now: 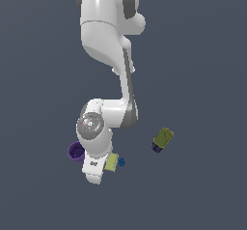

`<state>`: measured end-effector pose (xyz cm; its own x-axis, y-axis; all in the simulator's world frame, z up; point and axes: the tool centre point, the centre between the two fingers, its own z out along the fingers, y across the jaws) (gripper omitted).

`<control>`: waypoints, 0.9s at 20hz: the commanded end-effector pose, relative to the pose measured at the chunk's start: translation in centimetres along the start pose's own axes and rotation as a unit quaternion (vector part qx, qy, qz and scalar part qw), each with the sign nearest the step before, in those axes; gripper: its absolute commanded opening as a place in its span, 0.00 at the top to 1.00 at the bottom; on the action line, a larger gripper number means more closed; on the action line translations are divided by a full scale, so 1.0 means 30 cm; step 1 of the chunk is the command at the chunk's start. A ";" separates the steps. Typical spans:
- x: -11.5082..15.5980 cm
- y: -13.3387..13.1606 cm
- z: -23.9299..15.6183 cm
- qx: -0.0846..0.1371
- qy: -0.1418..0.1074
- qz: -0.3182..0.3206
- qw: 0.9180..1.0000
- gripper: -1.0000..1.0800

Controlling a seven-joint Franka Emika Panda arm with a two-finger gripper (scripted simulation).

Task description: Pick up a designated object from a clutter of objects.

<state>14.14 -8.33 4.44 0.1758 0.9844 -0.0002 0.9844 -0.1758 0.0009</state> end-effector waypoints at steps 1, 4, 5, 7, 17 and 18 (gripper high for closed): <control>0.000 -0.003 0.046 0.001 0.000 -0.001 1.000 0.04; 0.000 -0.004 0.093 0.001 0.000 -0.001 1.000 0.04; 0.000 -0.004 0.103 0.000 0.000 -0.001 1.000 0.04; 0.000 -0.003 0.115 0.000 0.000 -0.001 1.000 0.04; 0.000 0.000 0.115 0.000 0.000 -0.001 1.000 1.00; 0.000 0.000 0.115 0.000 0.000 -0.001 1.000 1.00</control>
<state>14.15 -8.34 0.99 0.1732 0.9849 -0.0003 0.9849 -0.1732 -0.0005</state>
